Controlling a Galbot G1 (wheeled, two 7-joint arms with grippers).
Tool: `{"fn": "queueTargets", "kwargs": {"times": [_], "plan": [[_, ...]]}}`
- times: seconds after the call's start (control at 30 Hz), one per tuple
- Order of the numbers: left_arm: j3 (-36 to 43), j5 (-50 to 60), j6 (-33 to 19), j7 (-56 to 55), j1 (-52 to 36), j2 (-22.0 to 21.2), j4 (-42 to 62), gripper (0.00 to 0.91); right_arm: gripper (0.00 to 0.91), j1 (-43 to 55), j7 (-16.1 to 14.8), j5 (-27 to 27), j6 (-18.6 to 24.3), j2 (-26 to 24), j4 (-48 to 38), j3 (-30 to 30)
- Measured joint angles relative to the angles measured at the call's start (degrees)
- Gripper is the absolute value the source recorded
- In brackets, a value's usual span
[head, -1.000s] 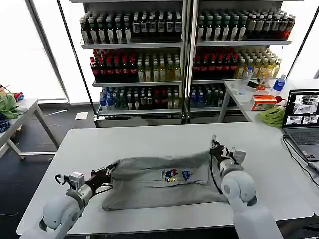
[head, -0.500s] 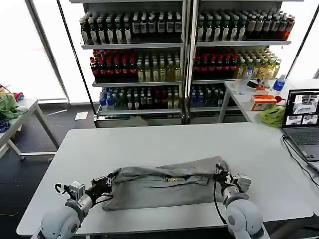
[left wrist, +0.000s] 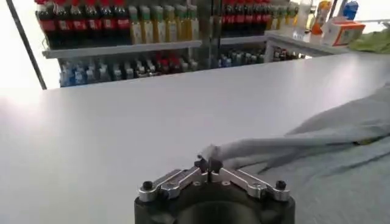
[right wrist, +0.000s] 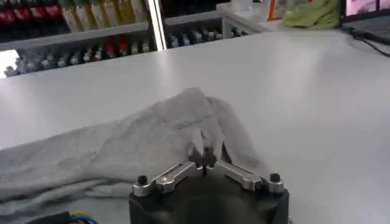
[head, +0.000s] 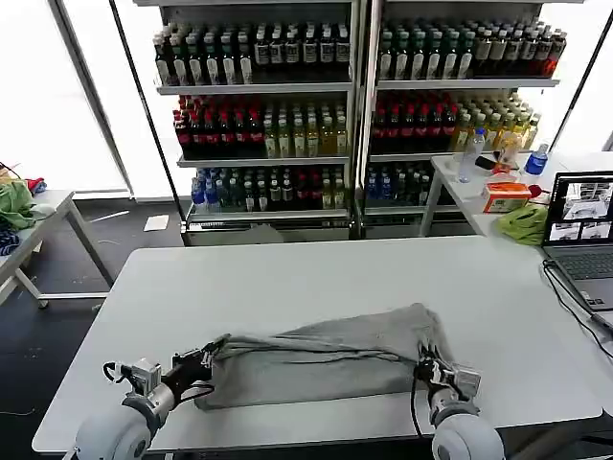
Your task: Fold and organize the clothes.
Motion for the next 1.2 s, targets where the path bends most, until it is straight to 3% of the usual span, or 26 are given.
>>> {"fn": "queueTargets", "kwargs": {"times": [0.17, 0.2, 0.27, 0.53, 0.57, 0.67, 0.73, 1.2], "plan": [[-0.17, 0.14, -0.09, 0.15, -0.14, 0.17, 0.52, 0.01, 0.0, -0.2, -0.13, -0.84, 0.24, -0.15, -0.46, 0.2], [-0.17, 0.2, -0.09, 0.19, -0.05, 0.13, 0.52, 0.05, 0.0, -0.21, -0.18, -1.04, 0.31, -0.09, -0.65, 0.17], [-0.17, 0.41, -0.1, 0.29, 0.24, 0.05, 0.44, 0.907, 0.0, -0.27, -0.39, -1.59, 0.38, -0.03, -1.0, 0.08], [-1.21, 0.46, 0.22, 0.44, 1.46, 0.44, -1.24, 0.907, 0.121, 0.27, -0.79, -2.24, 0.33, 0.22, -1.98, 0.17], [-1.28, 0.45, 0.34, 0.4, 1.69, 0.45, -1.69, 0.907, 0.121, 0.36, -0.81, -2.28, 0.29, 0.19, -2.1, 0.18], [-1.27, 0.54, 0.65, 0.39, 2.61, 0.26, -3.3, 0.756, 0.121, 0.58, -0.84, -2.37, 0.21, 0.14, -2.48, 0.18], [-1.14, 0.76, 0.66, 0.42, 3.28, 0.01, -4.41, 0.736, 0.121, 0.73, -0.83, -2.45, 0.2, 0.22, -2.7, 0.14], [-1.12, 3.05, -0.5, 1.31, 7.13, -1.16, -8.01, 0.715, 0.121, 1.58, -0.13, -2.6, 0.07, 0.5, -4.25, 0.4]]}}
